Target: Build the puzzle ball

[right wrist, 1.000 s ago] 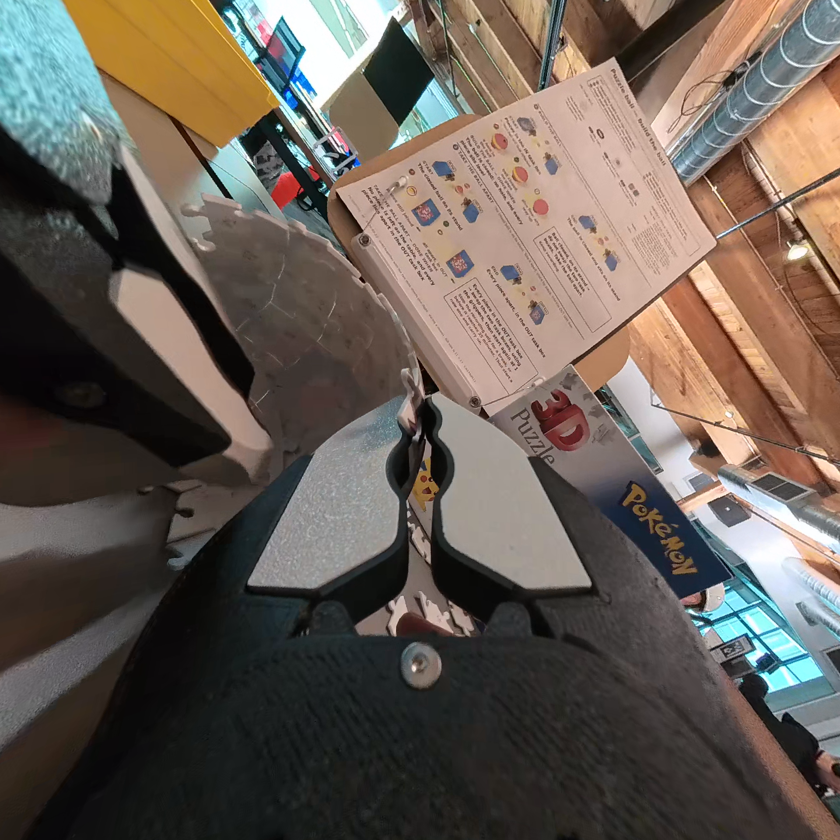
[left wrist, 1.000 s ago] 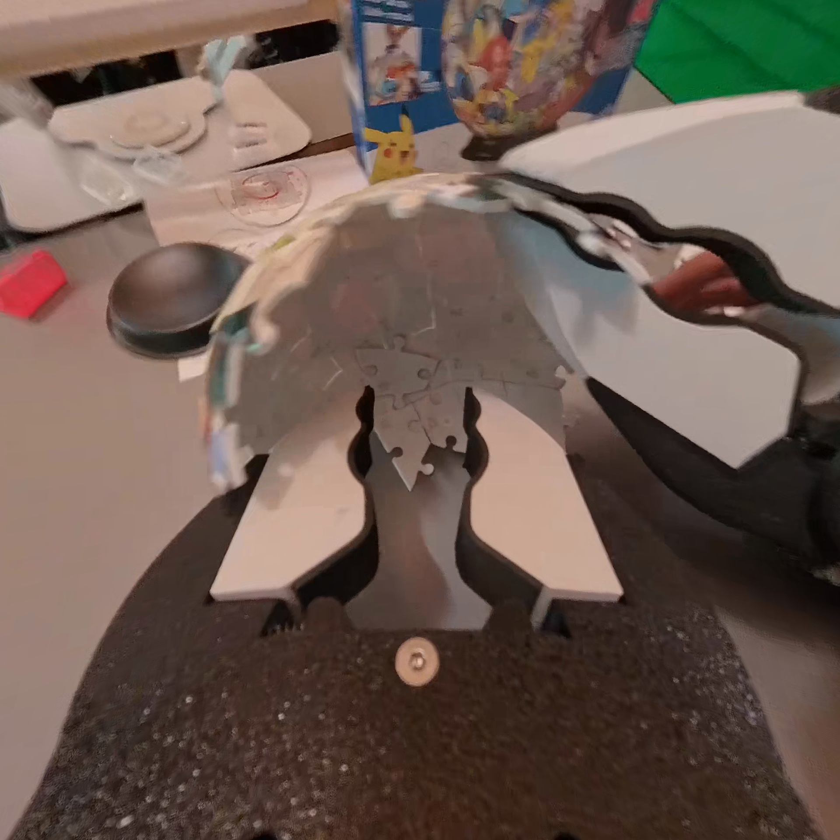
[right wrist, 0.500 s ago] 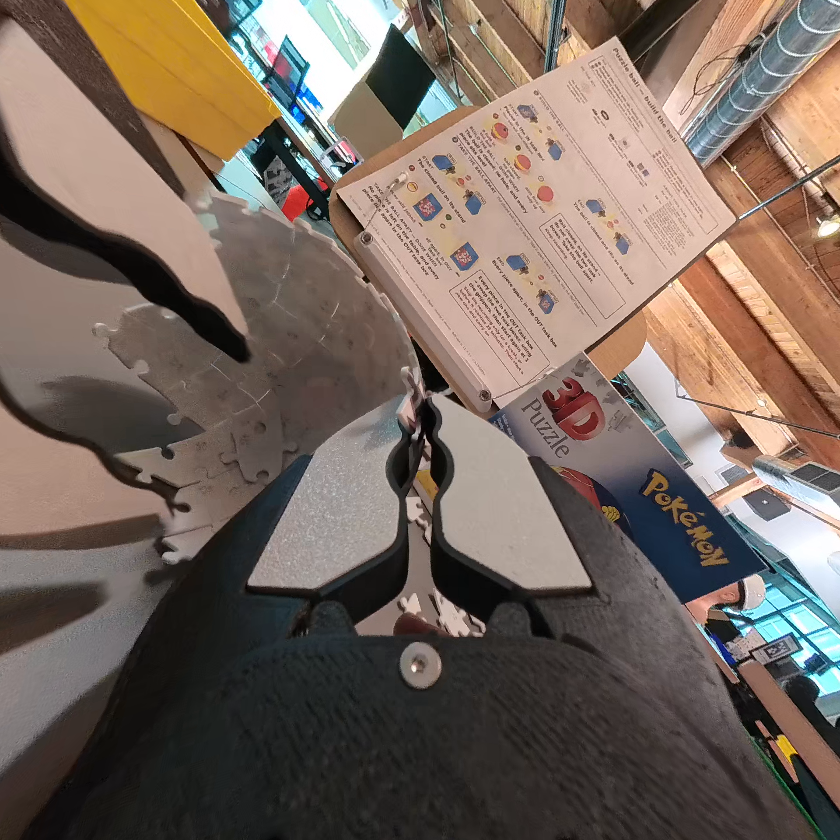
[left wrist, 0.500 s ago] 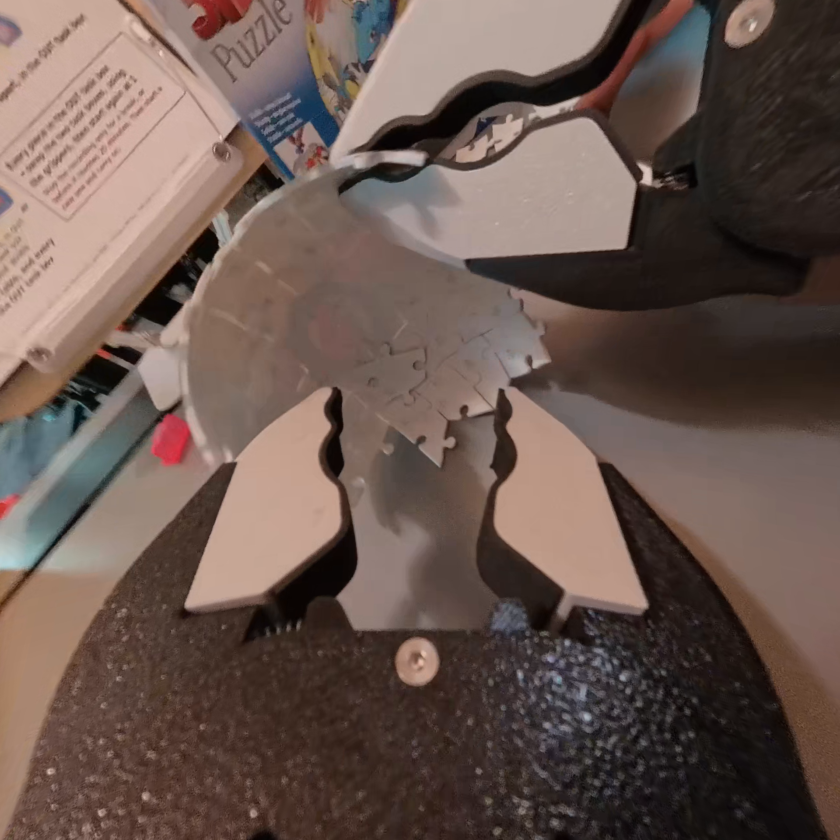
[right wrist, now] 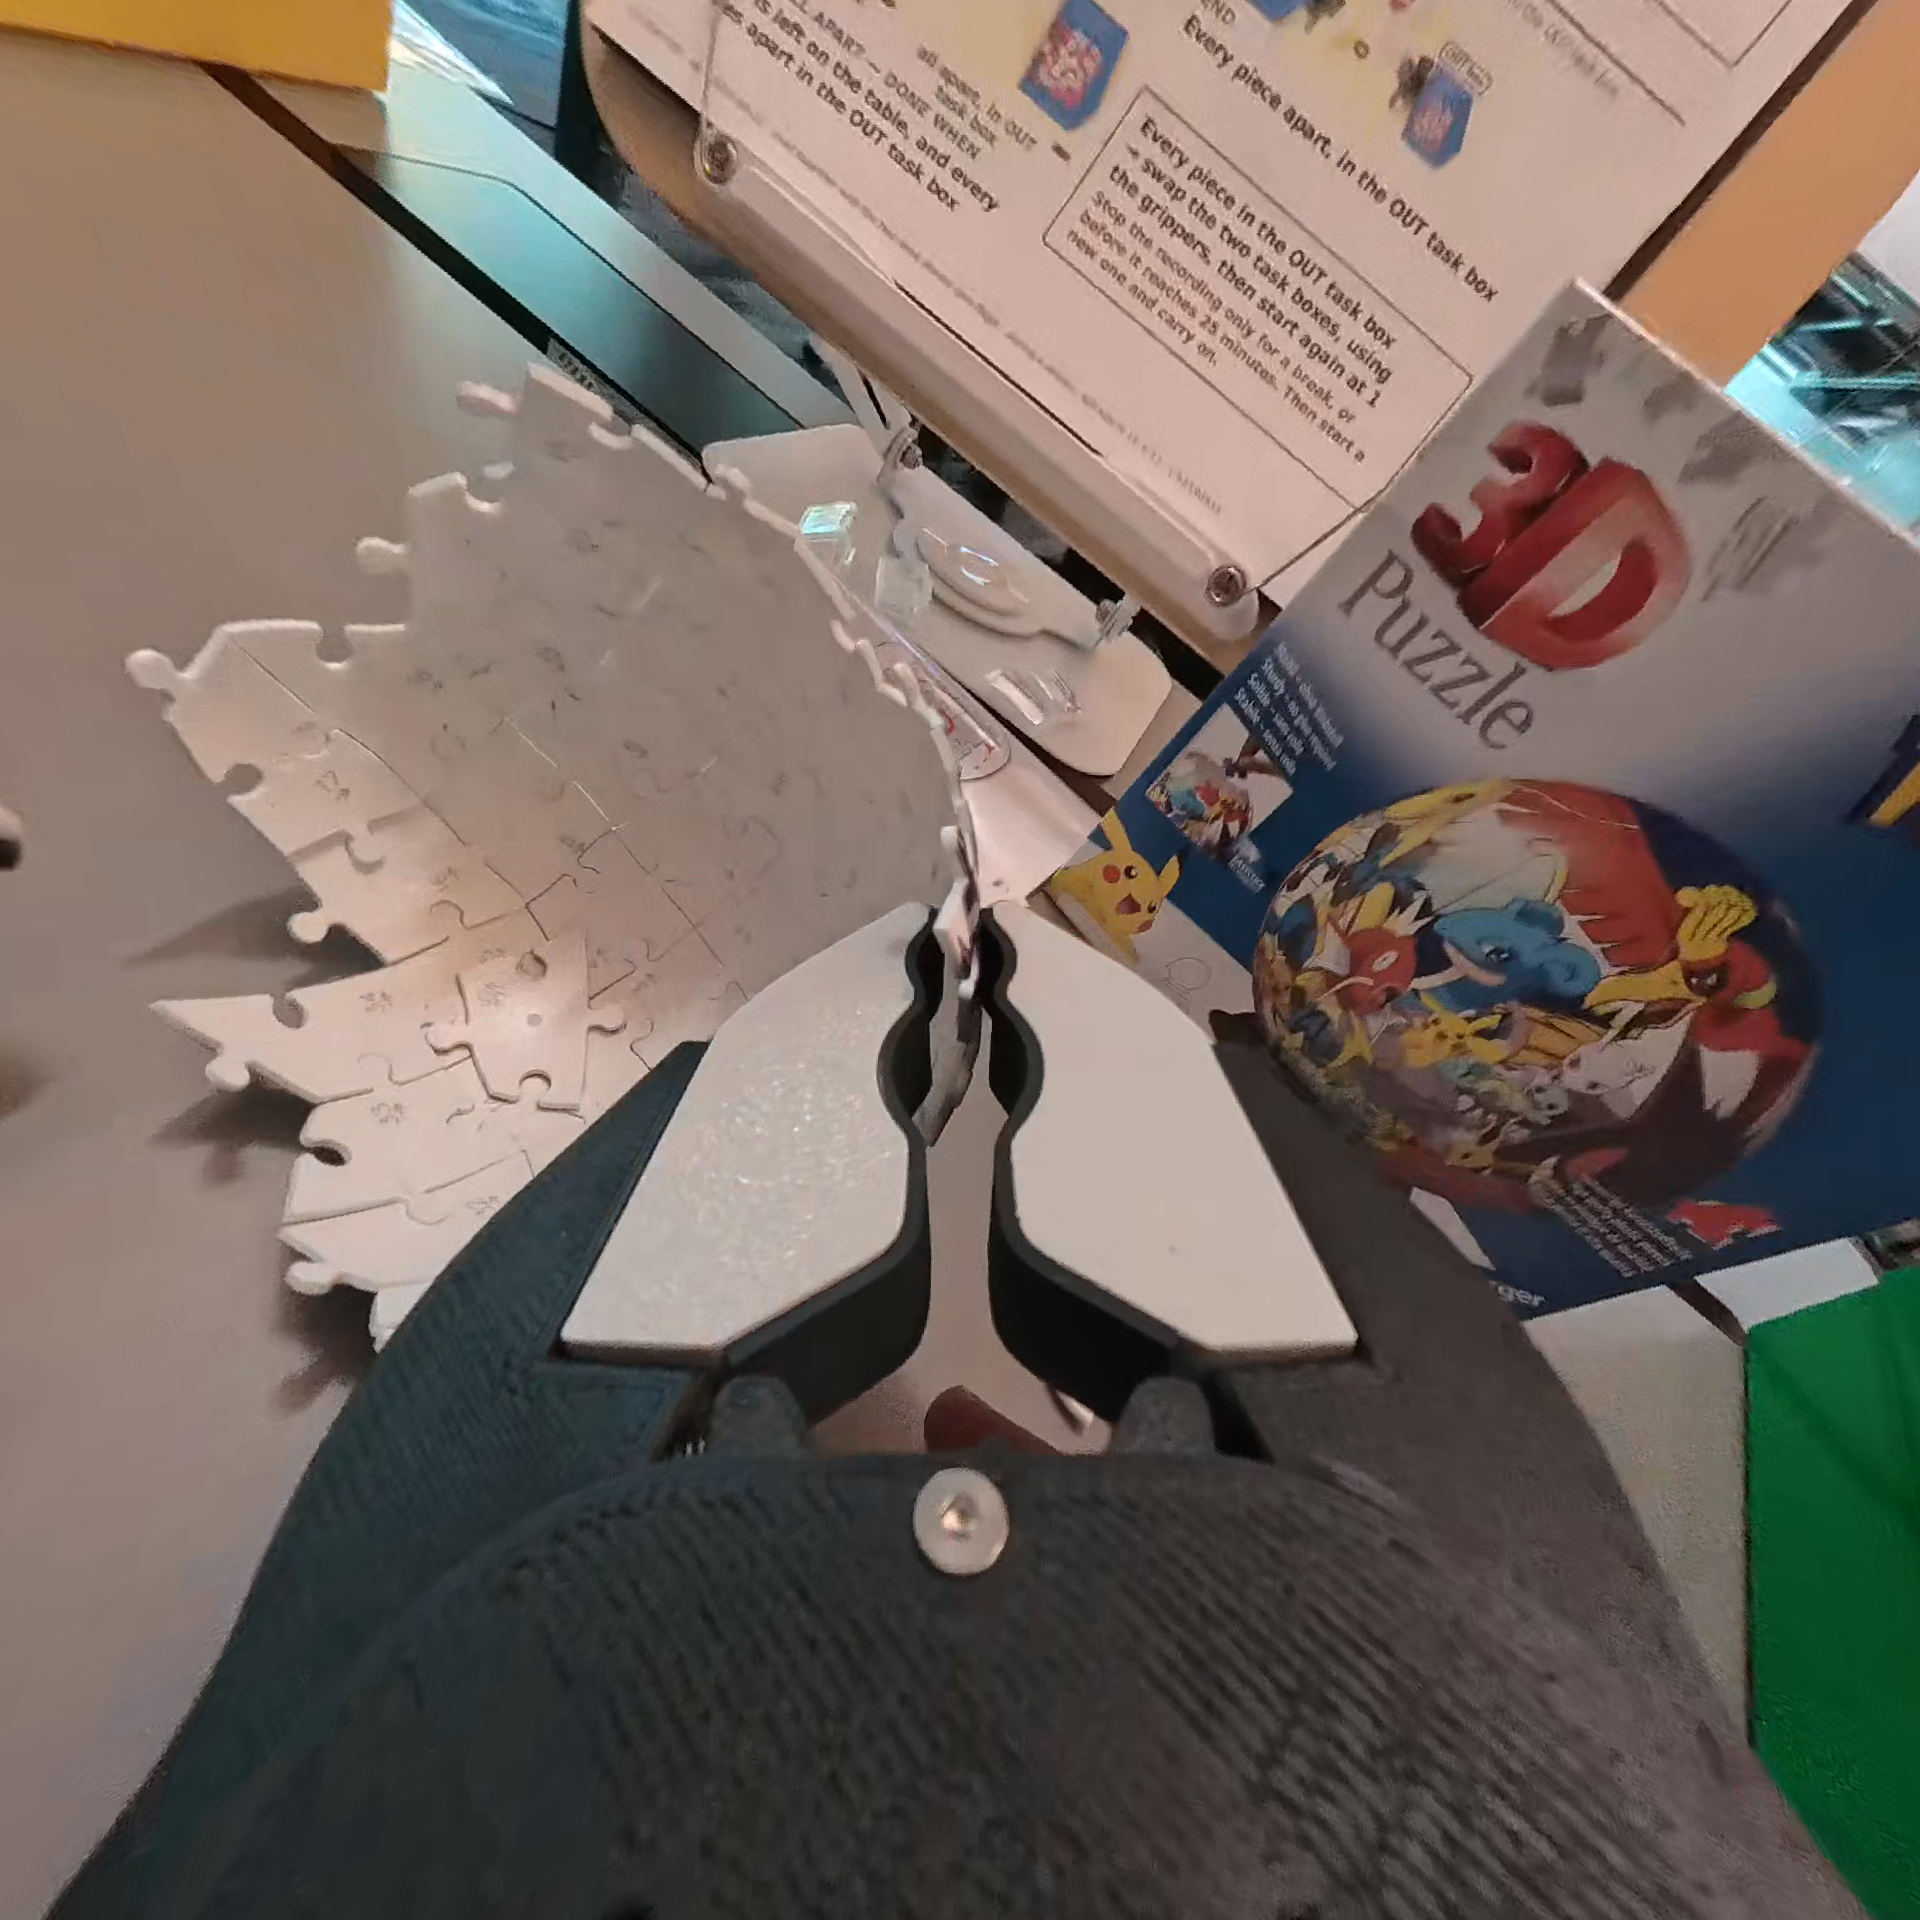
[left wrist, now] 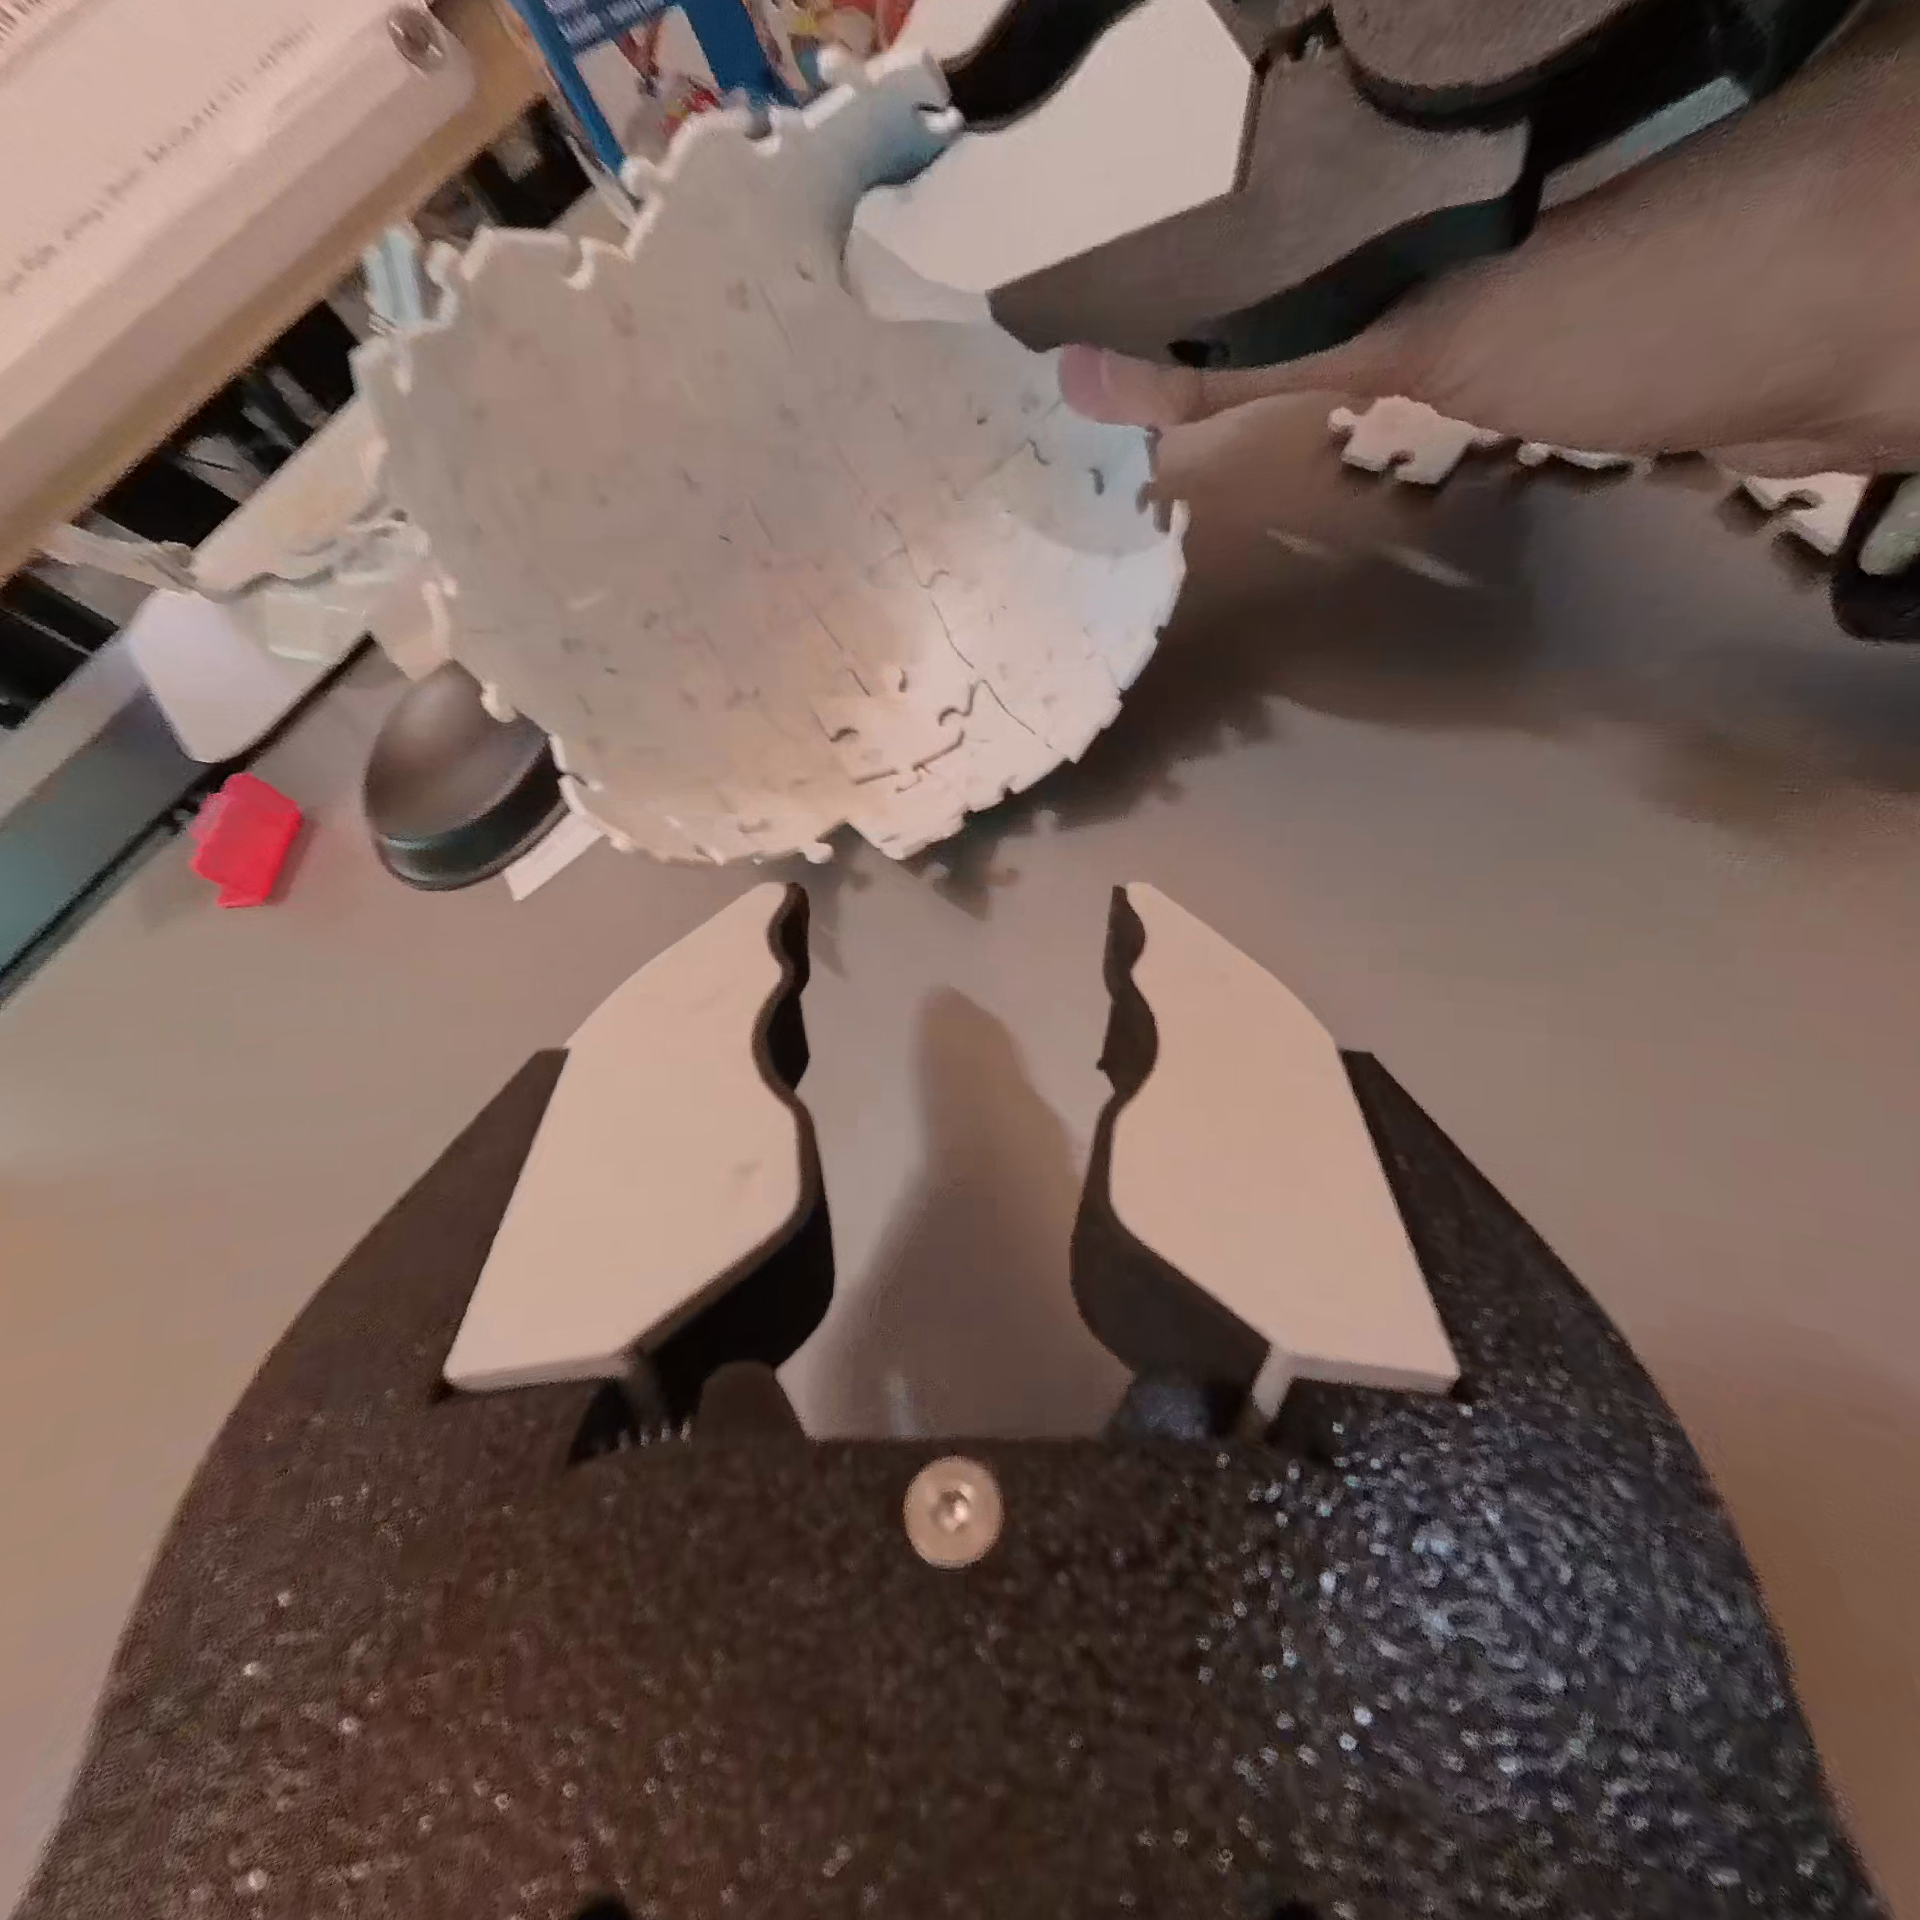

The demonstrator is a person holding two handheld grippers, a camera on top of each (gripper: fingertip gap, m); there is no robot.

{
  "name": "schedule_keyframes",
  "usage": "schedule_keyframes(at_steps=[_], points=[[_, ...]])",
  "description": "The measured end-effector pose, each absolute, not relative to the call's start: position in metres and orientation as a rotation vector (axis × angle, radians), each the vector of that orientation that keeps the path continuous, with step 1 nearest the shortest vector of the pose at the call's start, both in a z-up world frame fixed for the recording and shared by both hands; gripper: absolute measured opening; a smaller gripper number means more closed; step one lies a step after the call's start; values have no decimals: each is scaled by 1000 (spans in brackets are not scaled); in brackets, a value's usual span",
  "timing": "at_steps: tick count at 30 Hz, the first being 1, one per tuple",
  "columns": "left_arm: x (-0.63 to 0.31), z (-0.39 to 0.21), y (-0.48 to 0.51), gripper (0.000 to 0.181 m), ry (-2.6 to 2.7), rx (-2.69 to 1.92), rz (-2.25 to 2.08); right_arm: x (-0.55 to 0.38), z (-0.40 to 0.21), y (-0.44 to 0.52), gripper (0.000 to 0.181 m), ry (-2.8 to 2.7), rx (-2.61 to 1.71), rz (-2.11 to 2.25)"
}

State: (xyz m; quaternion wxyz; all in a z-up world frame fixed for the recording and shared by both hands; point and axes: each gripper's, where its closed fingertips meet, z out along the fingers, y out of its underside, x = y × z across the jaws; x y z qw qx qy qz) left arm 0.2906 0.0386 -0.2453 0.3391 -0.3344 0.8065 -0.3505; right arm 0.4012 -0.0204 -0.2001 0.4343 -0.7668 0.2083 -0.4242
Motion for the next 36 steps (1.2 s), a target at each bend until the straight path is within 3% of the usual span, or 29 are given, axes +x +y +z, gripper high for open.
schedule_keyframes(at_steps=[13,20,36], points=[[289,-230,37,42,2050,-645,-1015,364,-174,-2,4,138,-1692,-1331],[279,-239,62,38,1993,-645,-785,310,-148,29,3,-299,-1509,-1603],[276,-206,68,36,1779,-637,-817,281,-74,23,4,-338,-1244,-1893]])
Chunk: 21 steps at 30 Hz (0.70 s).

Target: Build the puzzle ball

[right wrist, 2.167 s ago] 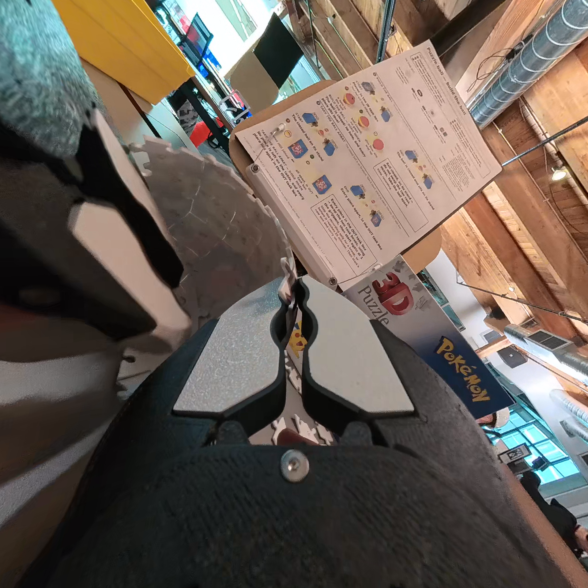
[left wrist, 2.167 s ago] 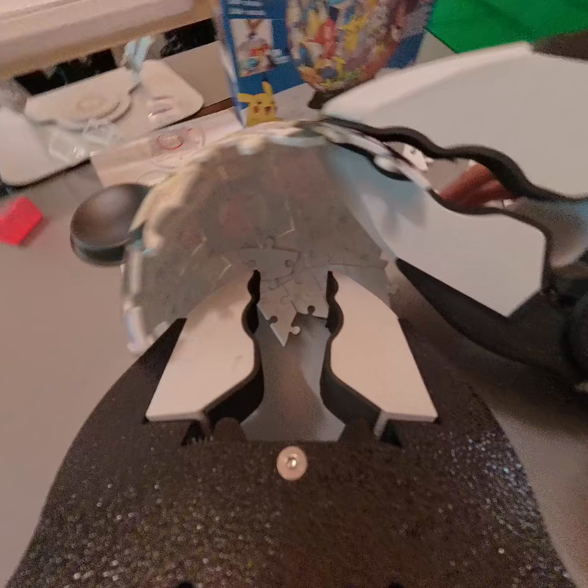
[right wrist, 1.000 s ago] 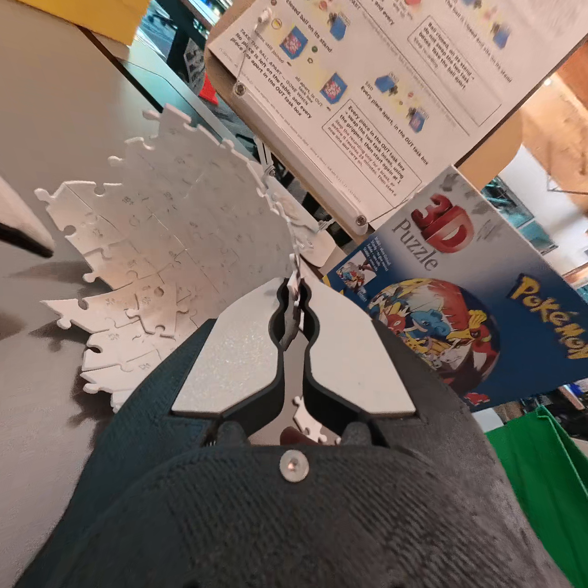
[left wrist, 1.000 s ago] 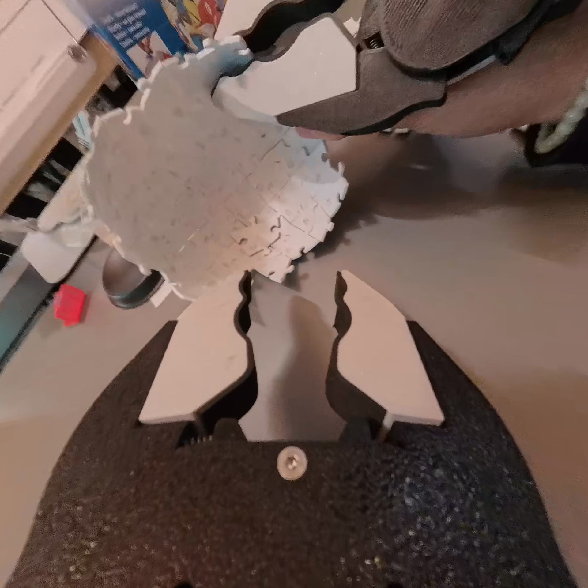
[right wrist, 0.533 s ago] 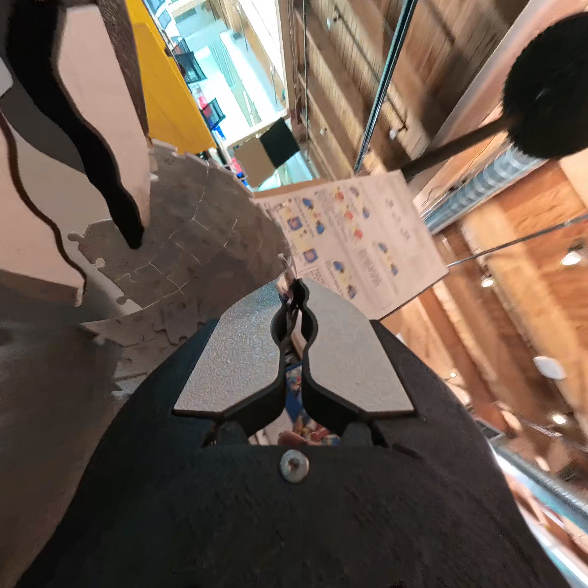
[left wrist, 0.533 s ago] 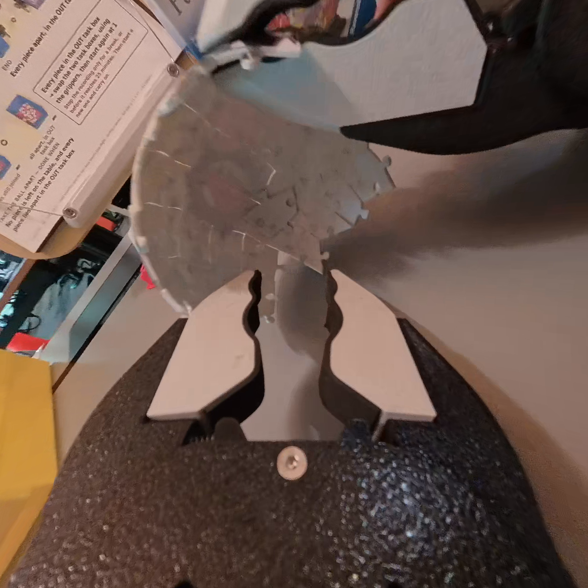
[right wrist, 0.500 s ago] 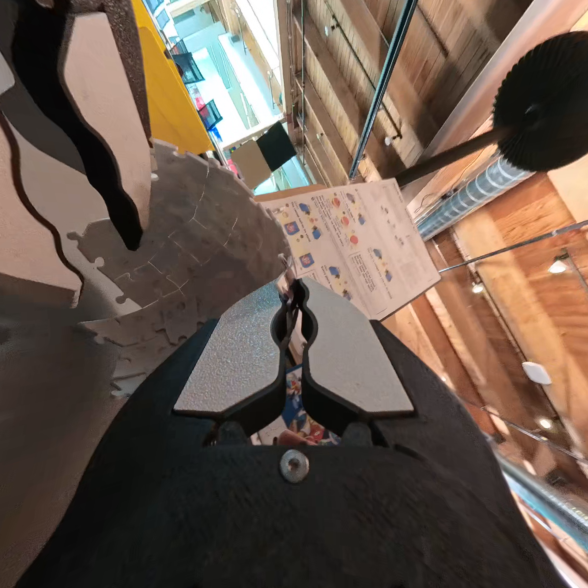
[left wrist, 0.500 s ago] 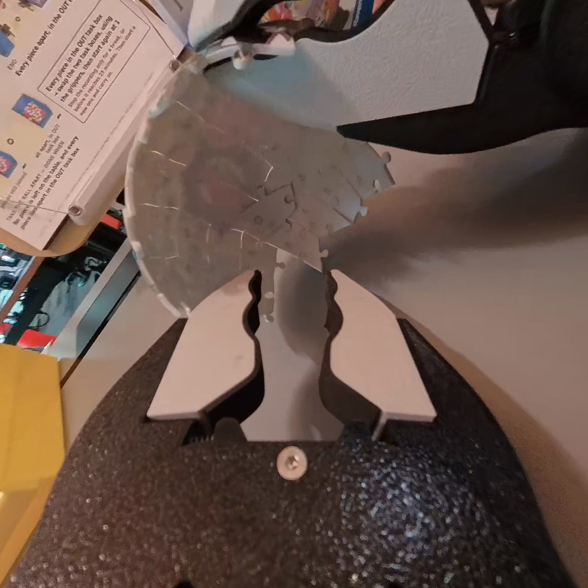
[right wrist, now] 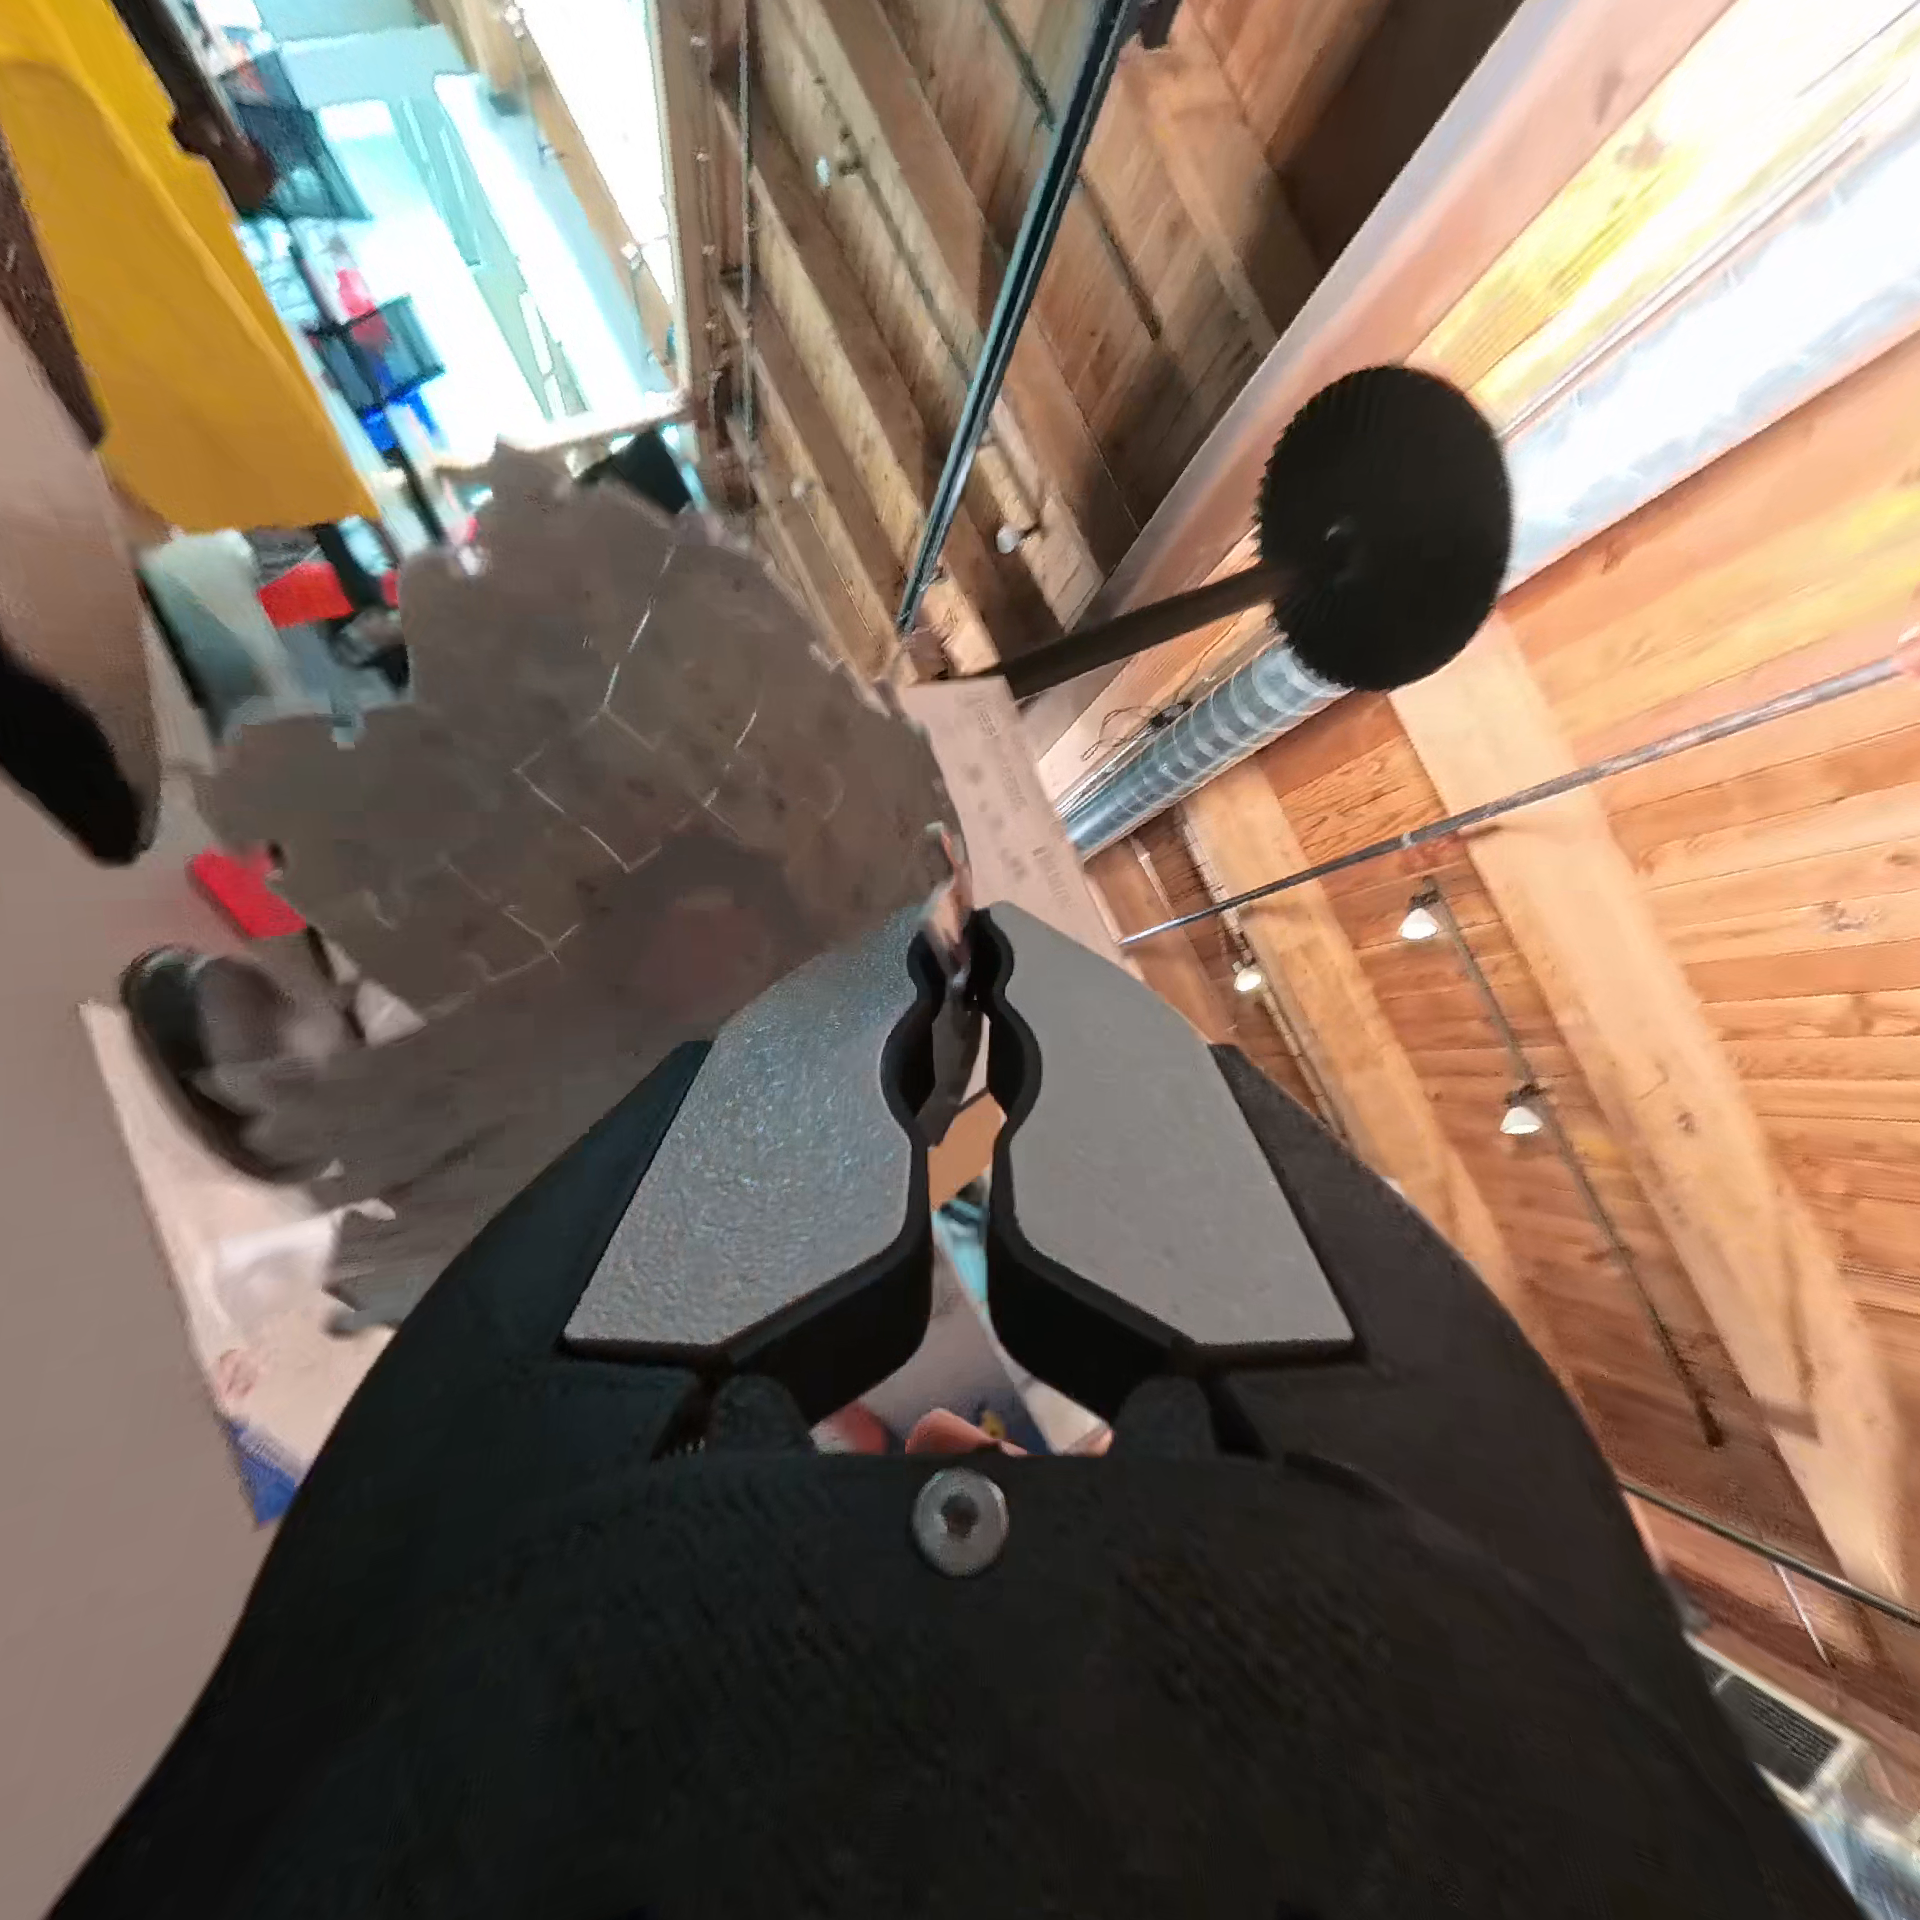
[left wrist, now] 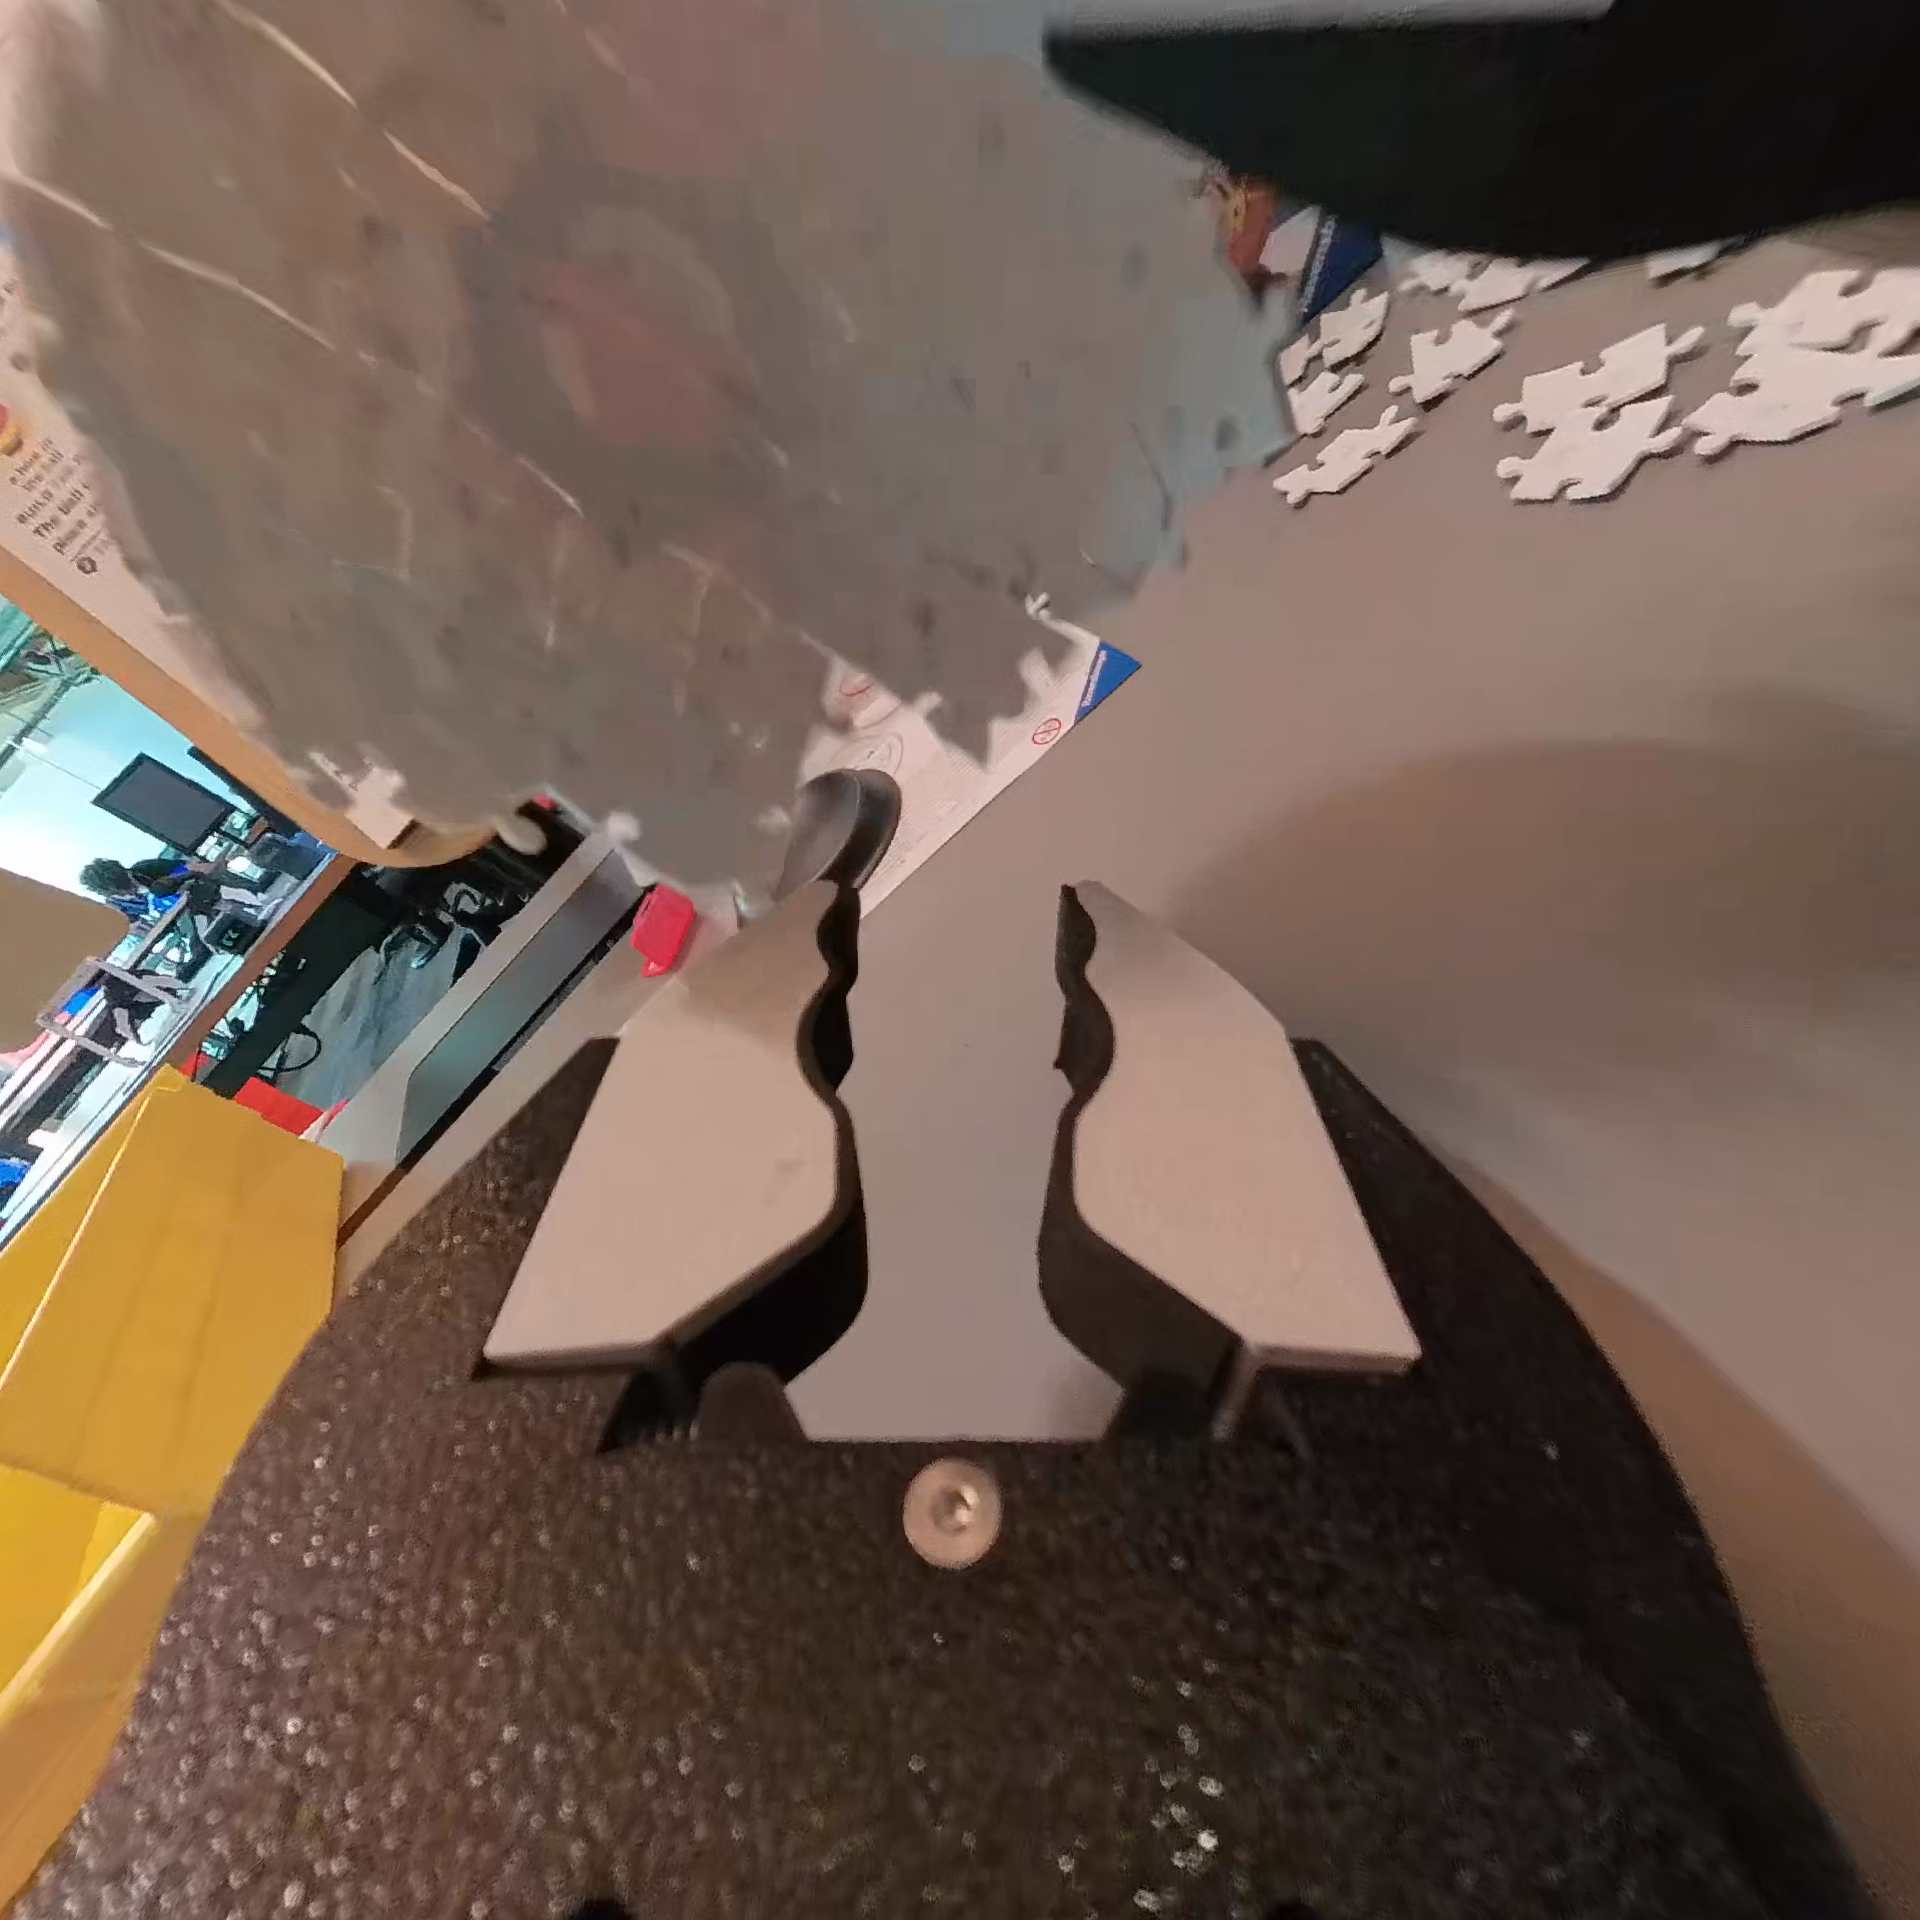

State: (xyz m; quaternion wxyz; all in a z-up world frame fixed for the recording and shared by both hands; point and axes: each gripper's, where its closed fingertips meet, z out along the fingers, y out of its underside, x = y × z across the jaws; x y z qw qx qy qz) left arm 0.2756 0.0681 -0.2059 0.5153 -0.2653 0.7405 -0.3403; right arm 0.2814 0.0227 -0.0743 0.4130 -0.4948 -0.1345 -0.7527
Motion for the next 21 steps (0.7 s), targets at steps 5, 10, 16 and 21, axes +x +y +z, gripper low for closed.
schedule_keyframes(at_steps=[5,10,16,21], points=[[277,-214,66,37,1811,-650,-813,291,-86,23,5,-221,-1287,-1741],[276,-219,70,36,1845,-665,-802,318,-111,16,3,-93,-1424,-1668],[275,-228,67,36,1911,-693,-820,344,-125,-2,3,91,-1526,-1578],[271,-240,57,35,2049,-773,-872,367,-152,-23,3,268,-1698,-1483]])
